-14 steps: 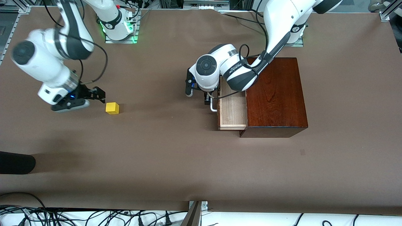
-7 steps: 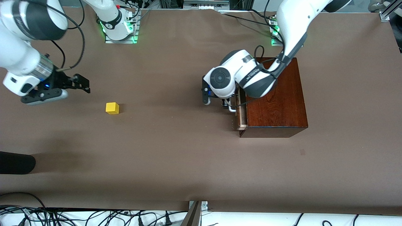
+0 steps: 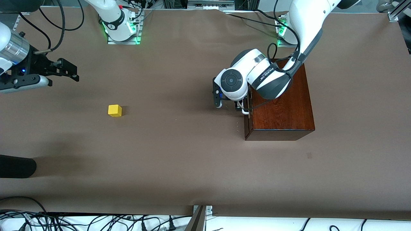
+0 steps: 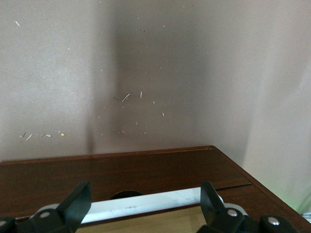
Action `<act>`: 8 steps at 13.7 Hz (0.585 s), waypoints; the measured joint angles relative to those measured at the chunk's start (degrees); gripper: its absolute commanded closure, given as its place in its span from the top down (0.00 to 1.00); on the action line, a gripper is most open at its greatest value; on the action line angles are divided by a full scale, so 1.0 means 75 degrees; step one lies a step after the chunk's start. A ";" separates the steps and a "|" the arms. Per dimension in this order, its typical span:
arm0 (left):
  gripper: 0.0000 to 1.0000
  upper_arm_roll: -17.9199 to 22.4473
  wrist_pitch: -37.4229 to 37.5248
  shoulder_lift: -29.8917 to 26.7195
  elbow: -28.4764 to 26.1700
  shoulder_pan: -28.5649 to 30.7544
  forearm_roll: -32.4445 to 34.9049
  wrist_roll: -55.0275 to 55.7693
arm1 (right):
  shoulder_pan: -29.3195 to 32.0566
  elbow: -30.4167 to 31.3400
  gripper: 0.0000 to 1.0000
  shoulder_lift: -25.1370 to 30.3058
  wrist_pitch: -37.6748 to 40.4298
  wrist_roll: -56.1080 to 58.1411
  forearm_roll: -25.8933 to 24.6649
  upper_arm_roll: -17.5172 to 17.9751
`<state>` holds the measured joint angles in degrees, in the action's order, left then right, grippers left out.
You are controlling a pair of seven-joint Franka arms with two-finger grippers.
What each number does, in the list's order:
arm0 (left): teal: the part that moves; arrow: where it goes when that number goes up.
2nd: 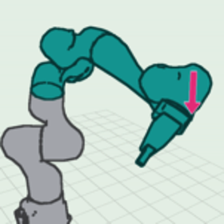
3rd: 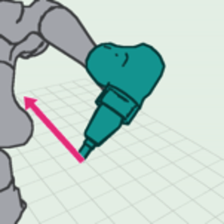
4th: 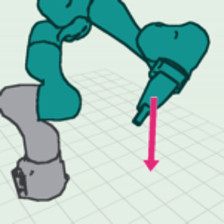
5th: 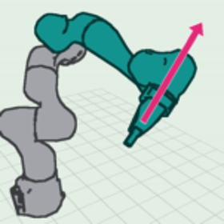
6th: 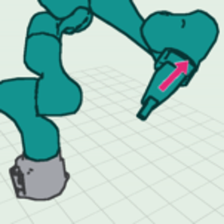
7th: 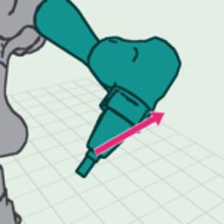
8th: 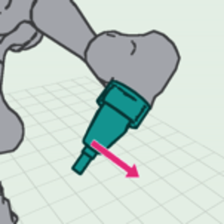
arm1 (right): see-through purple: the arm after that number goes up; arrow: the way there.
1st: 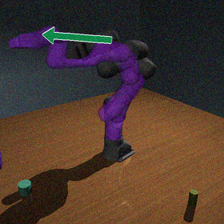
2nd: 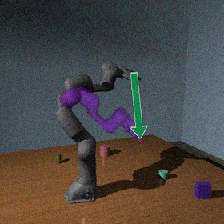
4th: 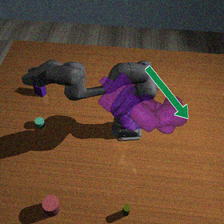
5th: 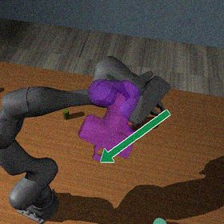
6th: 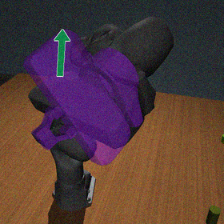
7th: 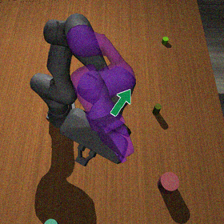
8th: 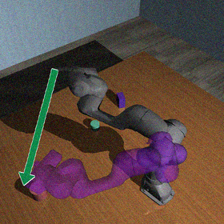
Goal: Open drawer, take yellow block, close drawer
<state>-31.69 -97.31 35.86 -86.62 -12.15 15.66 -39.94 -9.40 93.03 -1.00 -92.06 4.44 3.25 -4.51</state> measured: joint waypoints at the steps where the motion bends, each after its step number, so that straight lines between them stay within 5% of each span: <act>1: 1.00 -0.0007 0.0062 -0.0119 0.0013 0.0004 -0.0016 0.0098 | -0.0029 -0.0021 1.00 -0.0003 0.0028 -0.0029 -0.0001 0.0003; 8: 1.00 0.0040 0.1983 -0.2442 0.0396 0.0914 -0.0288 0.2986 | -0.0128 -0.0025 1.00 -0.0067 0.0036 -0.0059 -0.0339 0.0009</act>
<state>-31.39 -82.43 17.55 -83.65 -5.29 13.50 -17.55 -10.36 92.84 -1.50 -91.79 4.00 0.71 -4.44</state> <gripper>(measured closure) 0.000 0.000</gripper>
